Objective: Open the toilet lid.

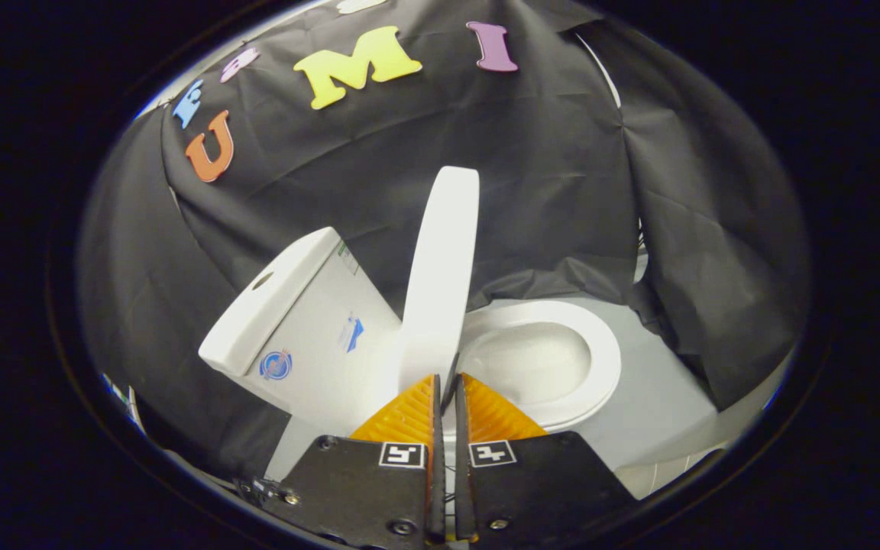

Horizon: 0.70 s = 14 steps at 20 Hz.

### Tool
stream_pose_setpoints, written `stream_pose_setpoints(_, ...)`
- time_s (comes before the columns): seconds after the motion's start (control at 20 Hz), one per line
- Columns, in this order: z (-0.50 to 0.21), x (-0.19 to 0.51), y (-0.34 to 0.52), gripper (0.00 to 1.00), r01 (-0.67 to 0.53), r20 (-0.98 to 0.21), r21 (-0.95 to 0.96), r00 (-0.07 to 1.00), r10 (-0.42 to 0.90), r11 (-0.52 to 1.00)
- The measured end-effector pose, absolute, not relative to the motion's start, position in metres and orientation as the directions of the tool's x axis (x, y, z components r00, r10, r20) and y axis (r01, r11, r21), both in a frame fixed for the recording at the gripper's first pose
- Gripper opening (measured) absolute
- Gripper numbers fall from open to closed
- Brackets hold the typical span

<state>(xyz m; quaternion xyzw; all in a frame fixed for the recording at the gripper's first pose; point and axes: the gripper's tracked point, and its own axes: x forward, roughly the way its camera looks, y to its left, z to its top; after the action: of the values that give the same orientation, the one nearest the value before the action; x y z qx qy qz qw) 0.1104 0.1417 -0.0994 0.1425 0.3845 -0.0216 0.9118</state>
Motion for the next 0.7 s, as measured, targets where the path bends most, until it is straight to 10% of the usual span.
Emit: stream_pose_setpoints(0.7,-0.088,0.123,0.217,0.13,0.061,-0.685,0.163,0.726,0.069,0.985)
